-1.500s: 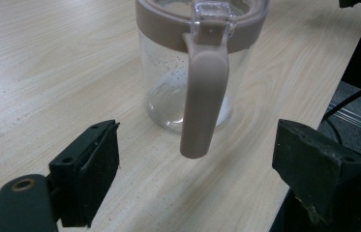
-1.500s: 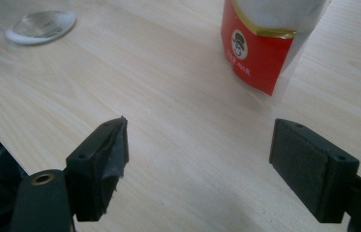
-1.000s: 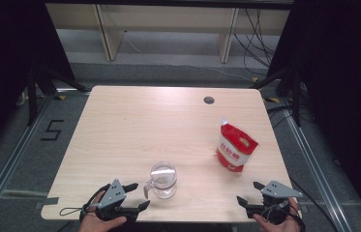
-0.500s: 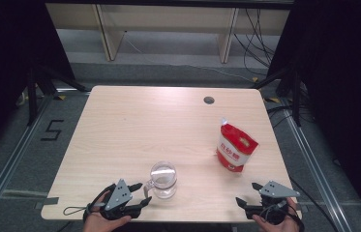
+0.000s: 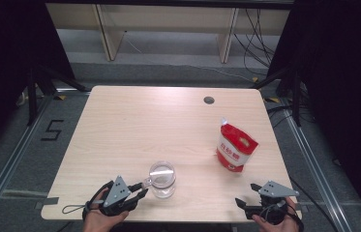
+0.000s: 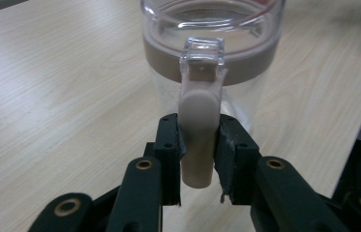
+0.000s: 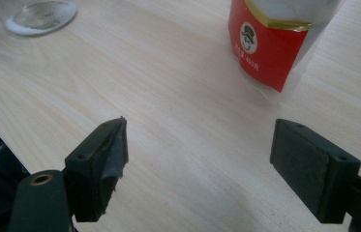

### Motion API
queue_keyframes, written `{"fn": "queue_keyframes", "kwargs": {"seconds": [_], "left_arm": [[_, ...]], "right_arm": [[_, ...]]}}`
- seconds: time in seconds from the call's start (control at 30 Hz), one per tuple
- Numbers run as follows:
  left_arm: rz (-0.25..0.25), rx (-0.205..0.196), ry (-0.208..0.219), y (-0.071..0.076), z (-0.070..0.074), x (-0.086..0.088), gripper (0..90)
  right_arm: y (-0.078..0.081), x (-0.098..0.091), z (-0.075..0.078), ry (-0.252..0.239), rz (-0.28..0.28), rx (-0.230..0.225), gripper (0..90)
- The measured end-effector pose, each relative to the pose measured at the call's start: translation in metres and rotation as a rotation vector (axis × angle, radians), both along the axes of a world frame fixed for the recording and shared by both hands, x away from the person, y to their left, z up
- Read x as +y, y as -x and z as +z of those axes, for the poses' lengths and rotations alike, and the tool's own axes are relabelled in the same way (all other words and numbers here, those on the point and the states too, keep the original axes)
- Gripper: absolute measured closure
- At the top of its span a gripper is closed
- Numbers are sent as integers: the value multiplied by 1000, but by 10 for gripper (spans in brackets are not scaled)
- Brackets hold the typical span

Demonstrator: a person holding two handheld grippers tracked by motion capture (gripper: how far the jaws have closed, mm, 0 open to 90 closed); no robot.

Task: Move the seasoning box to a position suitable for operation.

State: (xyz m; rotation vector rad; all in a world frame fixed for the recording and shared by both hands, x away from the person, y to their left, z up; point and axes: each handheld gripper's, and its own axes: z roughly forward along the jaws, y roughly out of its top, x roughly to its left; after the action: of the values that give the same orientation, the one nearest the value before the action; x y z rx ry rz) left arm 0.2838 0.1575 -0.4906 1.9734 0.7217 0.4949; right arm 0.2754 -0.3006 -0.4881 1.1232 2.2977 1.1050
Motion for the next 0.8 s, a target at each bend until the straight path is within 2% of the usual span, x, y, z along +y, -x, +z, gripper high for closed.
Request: {"fn": "queue_keyframes", "kwargs": {"seconds": [0.03, 0.07, 0.1, 0.13, 0.17, 0.2, 0.23, 0.3, 0.33, 0.37, 0.43, 0.5, 0.53, 0.57, 0.6, 0.67, 0.7, 0.73, 0.8], "left_arm": [[7, -2, -8, -2, 0, 2, 725], [17, 15, 5, -3, 0, 2, 726], [19, 3, -1, -5, 0, 3, 726], [21, 9, 11, -7, -1, 2, 725], [24, 6, 13, -8, -2, 0, 726], [24, 6, 13, -8, -2, 0, 729], [27, -3, -12, -10, -1, -1, 731], [35, -2, -5, -11, -1, -2, 735], [27, -14, -17, -14, -1, -2, 735], [34, -1, 5, -14, -2, -4, 737], [14, -14, -5, -21, -2, -6, 740], [19, -11, -2, -22, -2, -8, 741], [15, -8, -5, -23, -2, -9, 741], [2, -17, -11, -25, -2, -11, 741], [23, 18, 10, -24, -2, -14, 741], [9, 7, 6, -26, -2, -16, 741], [-1, 0, 5, -27, -2, -17, 741], [8, 20, 26, -27, -3, -21, 741], [-1, 8, 13, -29, -2, -24, 741]], "right_arm": [[0, -1, 0, 8, -1, -9, 223], [0, 0, 0, 6, -3, -1, 223], [0, 0, 0, 6, -3, -1, 223], [2, 2, 0, -16, -19, 37, 223], [2, 2, 0, -16, -13, 39, 225], [2, 2, 0, -16, -13, 39, 225], [1, 1, 0, -9, -1, 20, 227], [1, 1, 0, -9, -1, 20, 227], [1, 1, 0, -8, -1, 21, 227], [0, 1, 0, -6, 3, 19, 228], [-1, 1, 0, -18, 8, 25, 228], [0, 1, 0, -12, 2, 23, 229], [-3, 1, -1, -12, 29, 2, 229], [-3, 1, -1, -8, 30, 7, 230], [0, 3, 0, -23, 0, 50, 230], [0, 3, 1, -22, -2, 49, 230], [-2, 2, 0, -13, 16, 18, 230], [-2, 2, 0, -15, 19, 16, 230], [-4, 1, 0, -6, 29, 2, 231]]}}
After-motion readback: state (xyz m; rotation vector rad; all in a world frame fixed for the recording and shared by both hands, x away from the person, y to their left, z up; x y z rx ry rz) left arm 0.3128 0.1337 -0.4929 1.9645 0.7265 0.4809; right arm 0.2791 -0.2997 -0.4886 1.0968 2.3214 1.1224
